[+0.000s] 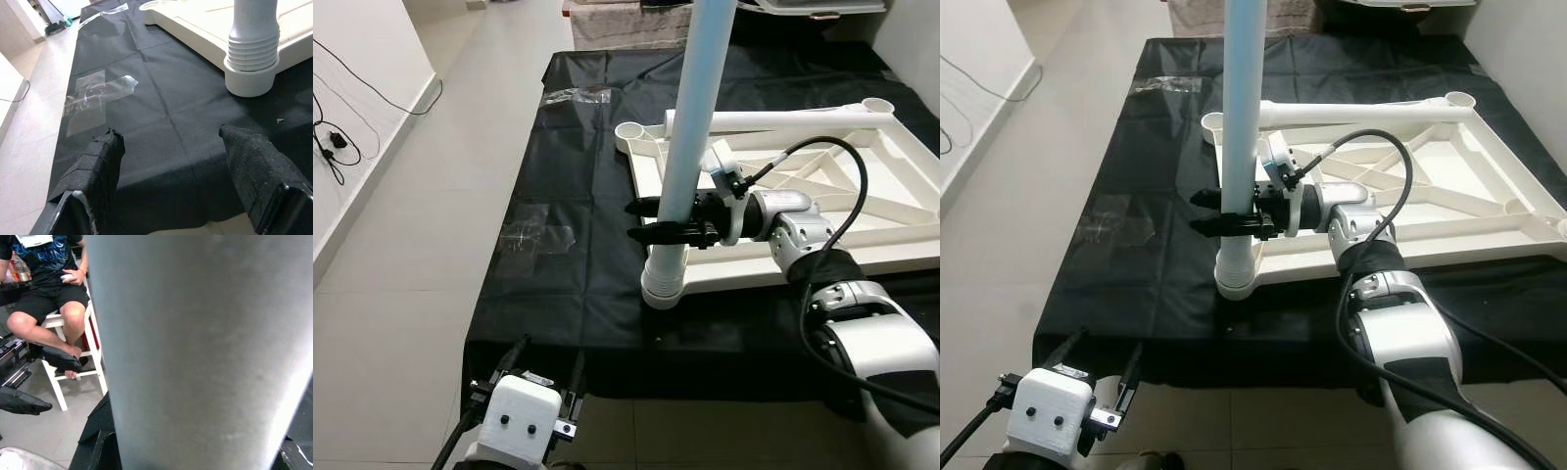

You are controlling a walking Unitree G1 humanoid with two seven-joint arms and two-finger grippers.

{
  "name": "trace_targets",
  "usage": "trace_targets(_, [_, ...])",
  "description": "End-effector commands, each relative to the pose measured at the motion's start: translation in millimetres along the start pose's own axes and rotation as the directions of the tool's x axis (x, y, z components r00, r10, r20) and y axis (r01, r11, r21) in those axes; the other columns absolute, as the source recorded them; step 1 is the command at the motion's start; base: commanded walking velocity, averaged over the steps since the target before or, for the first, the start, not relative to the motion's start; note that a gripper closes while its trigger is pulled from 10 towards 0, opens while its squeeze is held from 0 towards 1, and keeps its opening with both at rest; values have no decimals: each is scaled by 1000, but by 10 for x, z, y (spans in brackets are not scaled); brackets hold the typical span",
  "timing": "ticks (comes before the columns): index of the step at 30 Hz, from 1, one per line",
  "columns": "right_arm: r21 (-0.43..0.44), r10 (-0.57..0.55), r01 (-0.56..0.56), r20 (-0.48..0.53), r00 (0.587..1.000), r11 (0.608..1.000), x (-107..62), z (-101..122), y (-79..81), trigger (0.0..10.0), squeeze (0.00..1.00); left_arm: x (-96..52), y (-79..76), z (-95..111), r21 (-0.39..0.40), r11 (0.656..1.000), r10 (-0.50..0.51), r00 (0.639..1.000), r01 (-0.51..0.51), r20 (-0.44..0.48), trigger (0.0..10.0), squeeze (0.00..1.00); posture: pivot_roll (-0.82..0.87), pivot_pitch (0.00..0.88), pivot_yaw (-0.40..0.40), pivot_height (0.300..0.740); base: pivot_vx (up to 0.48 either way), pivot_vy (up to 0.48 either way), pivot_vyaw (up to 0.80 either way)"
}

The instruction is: Building children table

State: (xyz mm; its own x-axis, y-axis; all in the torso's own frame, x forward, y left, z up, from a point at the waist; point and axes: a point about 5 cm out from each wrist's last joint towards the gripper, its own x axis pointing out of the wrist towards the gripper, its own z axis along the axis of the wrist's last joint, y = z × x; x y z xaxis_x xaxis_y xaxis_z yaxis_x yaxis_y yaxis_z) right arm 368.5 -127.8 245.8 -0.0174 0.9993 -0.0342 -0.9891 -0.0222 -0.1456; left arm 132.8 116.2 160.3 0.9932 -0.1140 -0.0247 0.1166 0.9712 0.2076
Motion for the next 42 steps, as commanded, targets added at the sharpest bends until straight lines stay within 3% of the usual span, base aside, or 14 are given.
trace_targets(1, [28, 25, -24, -45, 999, 999, 47, -121, 34, 10000, 0, -35, -201, 67, -69, 995, -72, 997, 73, 10, 10000, 0, 167, 257, -11, 740, 0, 0, 0])
trace_targets(18, [4, 128, -129, -122, 984, 992, 302, -255, 113, 10000, 0, -31, -211, 62, -68, 995, -67, 998, 67, 8, 10000, 0, 163, 253, -20, 740, 0, 0, 0])
trace_targets(26, [3, 119, -120, -127, 985, 993, 297, -327, 132, 10000, 0, -12, -211, 65, -66, 996, -64, 998, 65, 14, 10000, 0, 162, 241, -20, 740, 0, 0, 0])
trace_targets(33, [-39, -5, 2, -66, 998, 999, 317, -383, 158, 10000, 0, 46, -199, 49, -56, 997, -60, 998, 62, 30, 10000, 0, 148, 206, -20, 740, 0, 0, 0])
trace_targets(36, [-39, -5, 2, -66, 998, 999, 317, -383, 158, 10000, 0, 46, -199, 49, -56, 997, -60, 998, 62, 30, 10000, 0, 148, 206, -20, 740, 0, 0, 0])
trace_targets(42, [-52, -206, 204, -42, 978, 978, 377, -394, 121, 10000, 0, 74, -164, 48, -47, 997, -53, 998, 54, 40, 10000, 0, 138, 192, -16, 740, 0, 0, 0])
